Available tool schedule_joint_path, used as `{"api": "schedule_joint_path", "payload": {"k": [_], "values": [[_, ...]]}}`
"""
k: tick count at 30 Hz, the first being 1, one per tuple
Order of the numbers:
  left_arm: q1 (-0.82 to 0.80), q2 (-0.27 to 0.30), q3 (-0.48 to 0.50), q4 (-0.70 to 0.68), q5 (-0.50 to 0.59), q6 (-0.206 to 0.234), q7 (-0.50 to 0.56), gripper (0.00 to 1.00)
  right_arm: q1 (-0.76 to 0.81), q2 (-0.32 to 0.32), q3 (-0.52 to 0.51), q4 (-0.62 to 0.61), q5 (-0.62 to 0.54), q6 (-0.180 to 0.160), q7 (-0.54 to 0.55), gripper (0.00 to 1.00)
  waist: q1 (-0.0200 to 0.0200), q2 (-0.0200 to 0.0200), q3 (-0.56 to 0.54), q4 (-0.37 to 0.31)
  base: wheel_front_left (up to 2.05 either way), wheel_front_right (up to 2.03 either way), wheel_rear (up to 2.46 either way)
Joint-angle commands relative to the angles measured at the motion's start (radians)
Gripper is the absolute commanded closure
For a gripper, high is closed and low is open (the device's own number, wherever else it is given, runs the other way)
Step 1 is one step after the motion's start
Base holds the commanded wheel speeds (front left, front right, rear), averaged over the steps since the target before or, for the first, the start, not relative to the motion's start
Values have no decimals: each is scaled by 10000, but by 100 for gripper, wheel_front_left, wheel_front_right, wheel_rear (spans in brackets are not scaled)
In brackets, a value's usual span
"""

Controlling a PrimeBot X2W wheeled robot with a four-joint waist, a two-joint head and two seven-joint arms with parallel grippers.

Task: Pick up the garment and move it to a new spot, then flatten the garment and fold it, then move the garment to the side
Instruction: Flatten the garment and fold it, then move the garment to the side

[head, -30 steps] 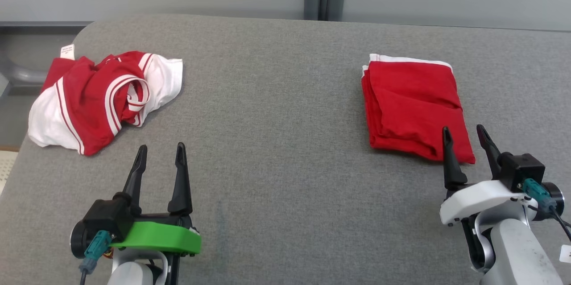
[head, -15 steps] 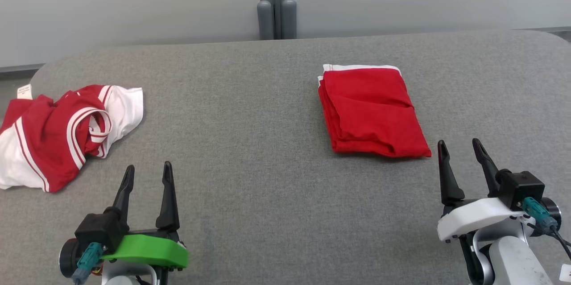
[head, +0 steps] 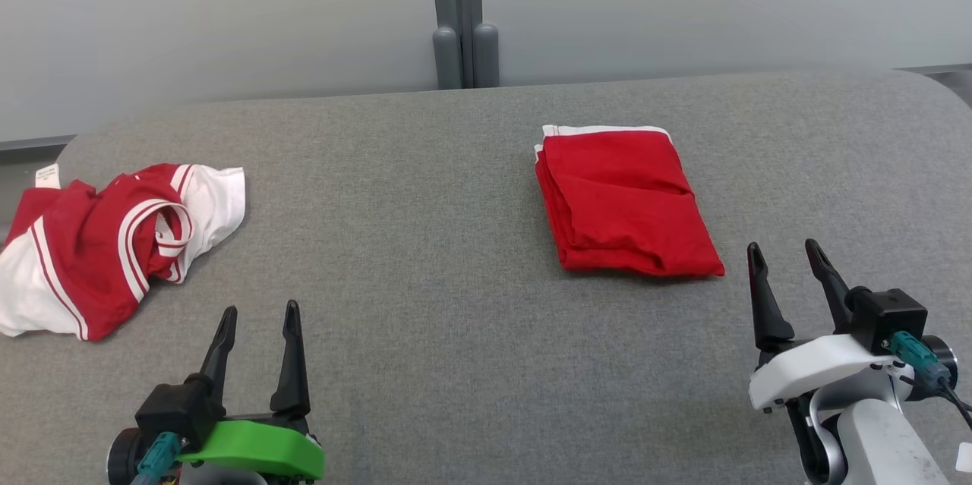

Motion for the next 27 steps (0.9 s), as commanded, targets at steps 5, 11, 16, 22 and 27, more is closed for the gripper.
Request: {"api": "schedule_joint_path", "payload": {"k": [5, 11, 16, 22, 27], "values": [[28, 25, 34, -197, 68, 5, -3, 0, 17, 25, 10, -178, -7, -18, -30, 0, 0, 0, -46, -5, 0, 0, 0], [-36, 25, 62, -248, 117, -21, -3, 0, 123, 62, -44, -231, 0, -18, -30, 0, 0, 0, -70, -39, 0, 0, 0], [-37, 25, 86, -229, 148, -40, -3, 0, 151, 115, -89, -189, -9, -18, -30, 0, 0, 0, -67, -49, 0, 0, 0], [7, 25, -1, -206, 96, -19, -3, 0, 14, 74, -28, 7, -55, -18, -31, 0, 0, 0, 16, 20, 0, 0, 0], [-163, 25, -33, -336, 67, 3, -3, 0, -952, -129, 232, 607, 312, -17, 891, 0, 0, 0, 378, 138, 0, 0, 0]]}}
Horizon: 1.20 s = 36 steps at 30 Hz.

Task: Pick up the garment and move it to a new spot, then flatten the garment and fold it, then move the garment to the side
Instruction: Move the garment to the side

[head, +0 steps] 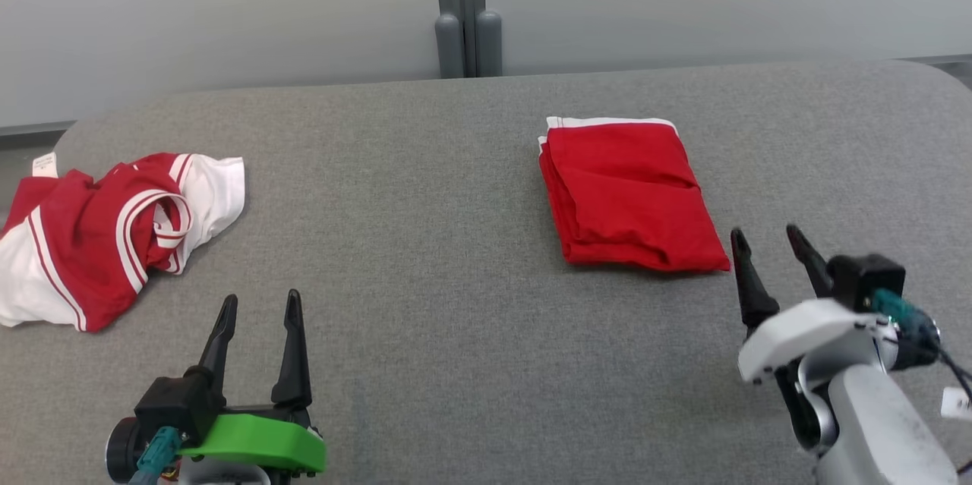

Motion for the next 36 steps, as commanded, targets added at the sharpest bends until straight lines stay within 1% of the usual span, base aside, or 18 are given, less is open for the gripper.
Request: {"api": "schedule_joint_path", "payload": {"k": [1, 4, 6, 9, 14, 16, 18, 21, 23, 29, 32, 33, 35, 36], "values": [[-179, 25, -15, -55, -16, -6, -3, 0, -541, -145, 20, 111, 269, -16, 330, 0, 0, -1, 250, 123, 0, 0, 0], [-340, 25, -120, -138, 37, -53, -3, 0, -1443, -361, 0, 592, 886, -16, 1436, 0, 0, -1, 573, 332, 0, 0, 0], [-453, 25, -224, -173, 64, -75, -3, 0, -2070, -473, -246, 1035, 1298, -16, 2336, 0, 0, -1, 791, 533, 0, 0, 0], [-581, 25, -358, -225, 7, -86, -3, 0, -2857, -815, -386, 1568, 1286, -10, 3379, 0, 0, -1, 1099, 867, 0, 0, 0], [-817, 25, -599, -311, -106, -95, -3, 0, -3854, -1106, -686, 2362, 1035, -12, 5027, 0, 0, -1, 1711, 1404, 0, 0, 0], [-886, 25, -680, -358, -174, -48, -3, 0, -4118, -1105, -770, 2586, 990, -10, 5470, 0, 0, -1, 1917, 1567, 0, 0, 0], [-971, 25, -757, -414, -257, 8, -3, 0, -4272, -1221, -902, 2828, 769, -12, 5802, 0, 0, -1, 2105, 1683, 0, 0, 0], [-1076, 25, -888, -450, -388, 60, -3, 0, -4463, -1002, -1062, 3053, 783, -10, 6017, 0, 0, -1, 2305, 1804, 0, 0, 0], [-1150, 25, -952, -453, -397, 75, -3, 0, -4517, -1018, -1075, 3210, 676, -10, 6145, 0, 0, -1, 2412, 1833, 0, 0, 0], [-1299, 25, -1095, -470, -439, 139, -3, 0, -4409, -889, -1061, 3774, 403, -12, 6834, 0, 0, -1, 2559, 1740, 0, 0, 0], [-1358, 25, -1087, -511, -460, 151, -3, 0, -4347, -905, -816, 3833, 264, -16, 7172, 0, 0, -1, 2588, 1591, 0, 0, 0], [-1365, 25, -1084, -524, -467, 145, -3, 0, -4325, -955, -695, 3765, 232, -16, 7261, 58, 0, -1, 2598, 1527, 0, 0, 0], [-1363, 25, -1050, -541, -453, 148, -3, 0, -4309, -1078, -317, 3569, 163, -18, 7344, 100, 0, -1, 2624, 1368, 0, 0, 0], [-1370, 25, -1046, -554, -464, 140, -3, 0, -4323, -1159, -144, 3449, 158, -18, 7334, 100, 0, -1, 2645, 1289, 0, 0, 0]]}}
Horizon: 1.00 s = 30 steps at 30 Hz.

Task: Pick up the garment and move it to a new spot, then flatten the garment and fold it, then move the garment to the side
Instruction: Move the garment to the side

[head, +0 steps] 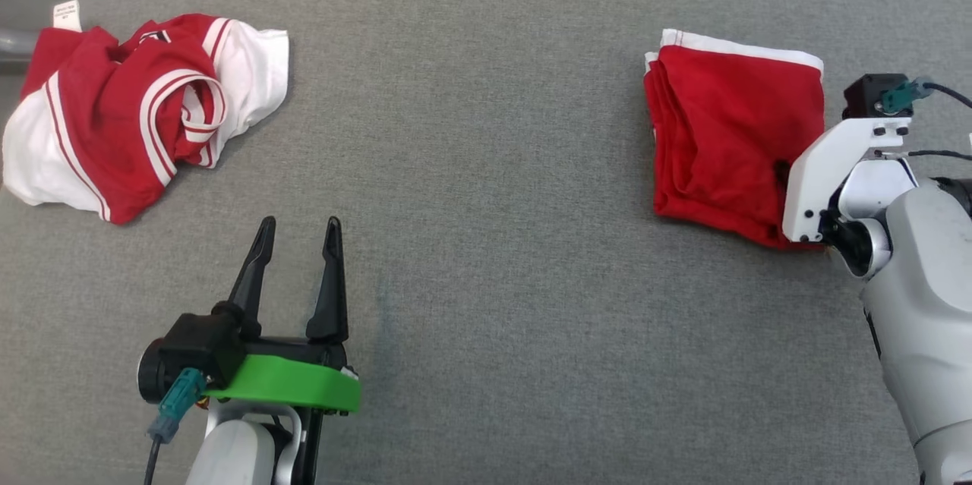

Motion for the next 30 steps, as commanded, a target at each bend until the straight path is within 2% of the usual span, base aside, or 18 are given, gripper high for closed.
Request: {"api": "schedule_joint_path", "payload": {"k": [1, 6, 9, 13, 16, 21, 25, 30], "values": [[-142, 25, 55, -47, 13, -6, -3, 0, 315, -143, 405, 18, -99, -23, 174, 100, 0, 0, 80, -283, 0, 0, 0], [-223, 27, 369, -294, 248, -56, -3, 0, -173, -962, 2714, -1210, 11, -22, 121, 100, 0, 0, 354, -1142, 0, 0, 0], [-358, 27, 624, -532, 366, -102, -1, 0, -529, -1681, 3980, -1922, 298, -22, 119, 100, 0, 0, 593, -1812, 0, 0, 0], [-620, 28, 708, -856, 600, -205, -3, 0, -930, -2785, 5073, -2469, 612, -23, -247, 100, 0, 0, 966, -2623, 0, 0, 0], [-843, 30, 564, -1036, 727, -292, -3, 0, -1164, -3670, 5512, -2491, 489, -22, -776, 100, 0, 0, 1228, -3019, 0, 0, 0], [-1113, 35, 444, -1286, 920, -376, -3, 0, -1405, -4650, 5511, -1840, 199, -22, -1792, 100, 0, 0, 1703, -3436, 0, 0, 0], [-1185, 38, 324, -1468, 1037, -439, -3, 0, -1464, -4979, 5098, -1317, -217, -22, -2679, 100, 0, 0, 2035, -3519, 0, 0, 0], [-1295, 38, 45, -1652, 1247, -498, -3, 0, -1569, -5321, 4616, -570, -1022, -23, -3842, 100, 0, 0, 2402, -3269, 0, 0, 0]]}}
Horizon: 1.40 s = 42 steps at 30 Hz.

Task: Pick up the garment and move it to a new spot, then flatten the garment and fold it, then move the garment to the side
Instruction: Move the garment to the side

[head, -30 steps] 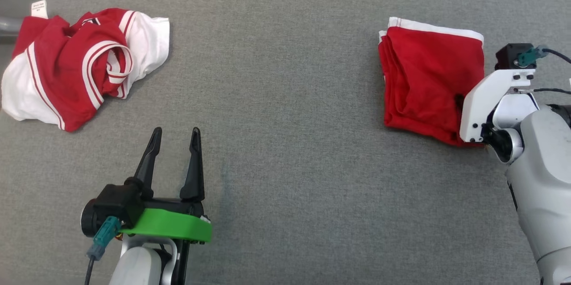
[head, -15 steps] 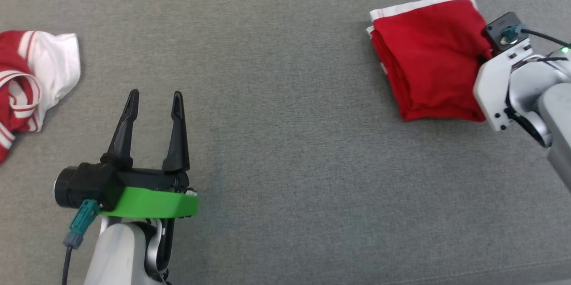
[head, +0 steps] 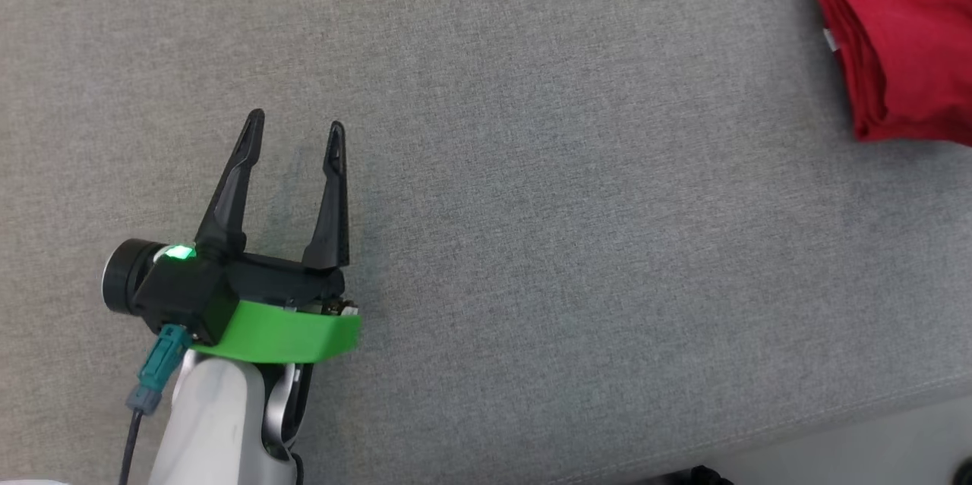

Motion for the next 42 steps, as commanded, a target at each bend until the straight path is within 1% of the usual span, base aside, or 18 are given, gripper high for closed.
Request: {"api": "schedule_joint_path", "payload": {"k": [1, 6, 8, 9, 10, 15, 19, 21, 24, 25, 27, 28, 29, 33, 35, 37, 42], "values": [[-157, 53, -31, -84, 103, -55, -3, 0, -213, -53, -207, 193, -196, -25, -299, 100, -1, -1, 390, 64, 0, 0, 0], [-121, 98, -130, -248, 219, -66, -3, 0, -387, -32, -1149, 801, -1217, -25, -1259, 100, -1, -1, 598, 399, 0, 0, 0], [-65, 123, -137, -278, 232, -69, -3, 0, -330, 96, -1569, 1119, -1588, -25, -1312, 100, -1, -1, 636, 490, 0, 0, 0], [-42, 140, -143, -290, 227, -70, -3, 0, -303, 164, -1849, 1270, -1684, -24, -1310, 79, -1, -1, 638, 523, 0, 0, 0], [-29, 149, -160, -296, 217, -72, -3, 0, -216, 216, -2110, 1446, -1875, -25, -1311, 0, -1, -1, 628, 568, 0, 0, 0], [113, 135, -91, -227, 116, -73, -3, 0, 160, 617, -3127, 1927, -2361, -24, -1289, 0, -1, -1, 327, 666, 0, 0, 0], [290, 100, 24, -87, -22, -74, -3, 0, 451, 1022, -3841, 1981, -2379, -24, -1755, 0, -1, -1, -199, 628, 0, 0, 0], [410, 86, 129, -19, -85, -75, -3, 0, 659, 1243, -4205, 1968, -2185, -24, -2293, 0, -1, -1, -526, 591, 0, 0, 0], [605, 63, 314, 34, -205, -75, -3, 0, 973, 1838, -4783, 1700, -1747, -24, -3478, 0, -1, -1, -1133, 523, 0, 0, 0], [676, 59, 258, 64, -252, -75, -1, 0, 1094, 2015, -4895, 1576, -1610, -24, -3721, 0, -1, -1, -1279, 505, 0, 0, 0], [845, 53, 420, 97, -337, -74, -3, 0, 1418, 2490, -5196, 1169, -1214, -24, -4089, 0, -1, -1, -1657, 470, 0, 0, 0], [908, 53, 480, 109, -373, -74, -3, 0, 1624, 2855, -5404, 903, -869, -24, -4179, 0, -1, -1, -1874, 453, 0, 0, 0], [961, 52, 535, 137, -396, -74, -3, 0, 1809, 3081, -5474, 637, -672, -22, -4230, 0, -1, -1, -2016, 451, 0, 0, 0], [1163, 41, 868, 413, -584, -75, -3, 0, 2719, 3774, -5558, -842, 148, -22, -4282, 0, -1, -1, -2731, 452, 0, 0, 0], [1193, 41, 1014, 645, -730, -51, -3, 0, 3257, 4014, -5506, -1492, 476, -22, -4286, 0, -1, -1, -3046, 506, 0, 0, 0], [1218, 42, 1110, 865, -922, 82, -3, 0, 3761, 4293, -5452, -2060, 681, -22, -4284, 0, -1, -1, -3375, 576, 0, 0, 0], [1453, 41, 1215, 1410, -1298, 353, -3, 0, 4940, 4727, -5132, -3037, 974, -22, -4285, 0, -1, -1, -4063, 812, 0, 0, 0]]}}
